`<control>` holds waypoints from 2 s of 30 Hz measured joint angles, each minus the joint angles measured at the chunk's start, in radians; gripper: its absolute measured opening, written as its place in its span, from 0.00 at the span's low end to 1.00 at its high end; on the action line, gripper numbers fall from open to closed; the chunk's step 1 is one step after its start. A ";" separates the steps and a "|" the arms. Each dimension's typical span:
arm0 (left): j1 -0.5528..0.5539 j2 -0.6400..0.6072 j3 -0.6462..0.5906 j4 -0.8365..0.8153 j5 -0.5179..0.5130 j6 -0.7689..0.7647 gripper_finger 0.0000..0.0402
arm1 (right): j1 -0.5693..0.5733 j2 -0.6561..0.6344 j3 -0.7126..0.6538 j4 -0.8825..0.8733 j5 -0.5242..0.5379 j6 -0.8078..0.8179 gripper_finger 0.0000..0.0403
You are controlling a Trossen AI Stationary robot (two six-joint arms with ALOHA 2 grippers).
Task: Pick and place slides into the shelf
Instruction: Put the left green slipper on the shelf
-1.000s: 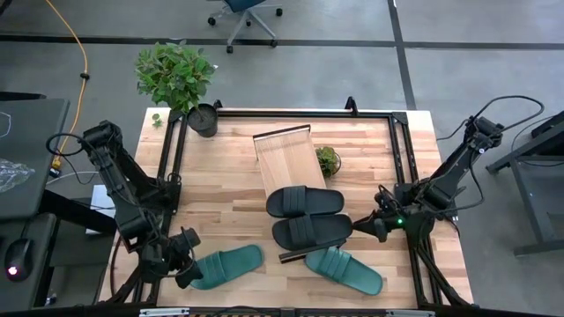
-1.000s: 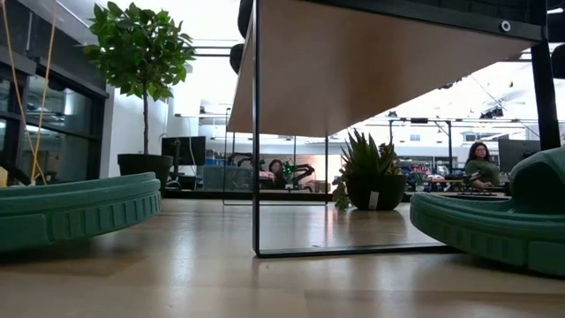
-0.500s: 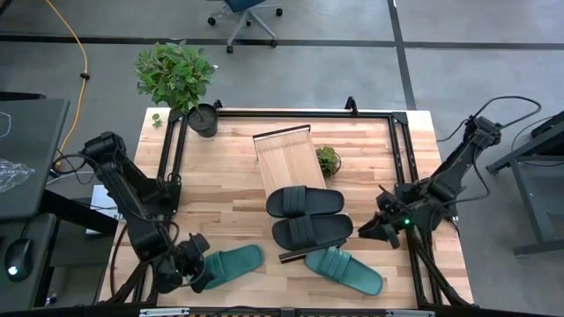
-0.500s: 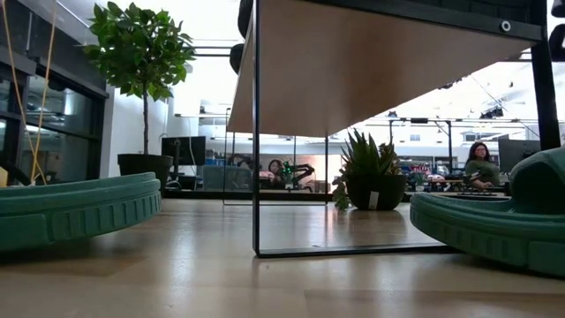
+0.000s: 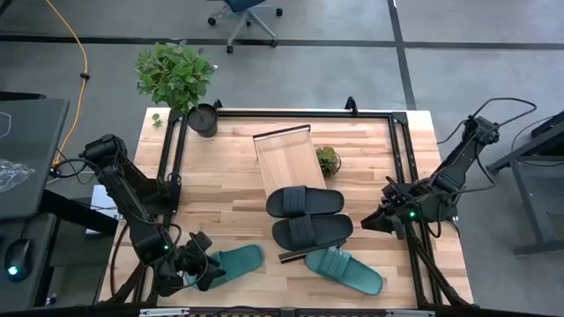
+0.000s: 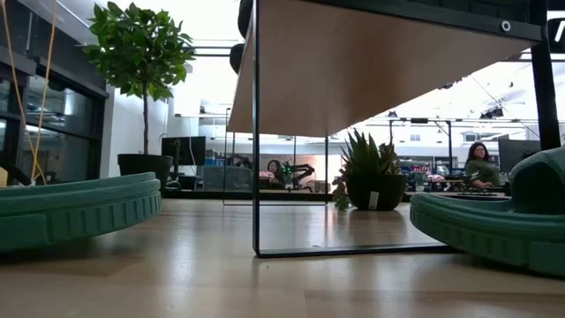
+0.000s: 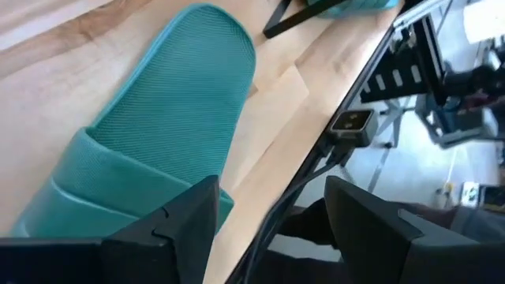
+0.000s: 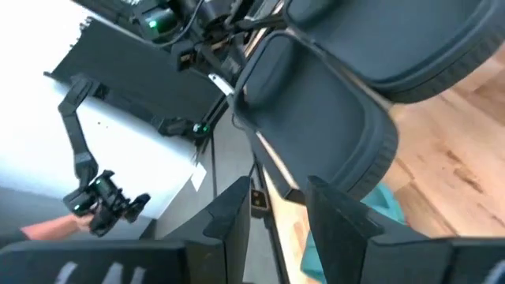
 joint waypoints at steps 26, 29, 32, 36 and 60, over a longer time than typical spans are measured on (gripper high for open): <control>0.300 -0.210 0.001 0.035 0.689 1.436 0.55 | -0.001 0.001 0.000 -0.148 0.224 0.263 0.28; 0.354 -0.215 0.001 0.028 0.842 1.544 0.55 | -0.001 0.005 0.000 -0.147 0.239 0.284 0.28; 0.395 -0.211 0.001 0.022 0.980 1.614 0.55 | -0.001 0.013 0.000 -0.146 0.245 0.297 0.28; 0.439 -0.206 0.001 0.003 1.068 1.691 0.55 | -0.001 0.019 0.000 -0.152 0.243 0.297 0.28; 0.559 -0.069 0.001 -0.099 0.986 2.092 0.55 | -0.001 0.021 0.000 -0.151 0.282 0.308 0.28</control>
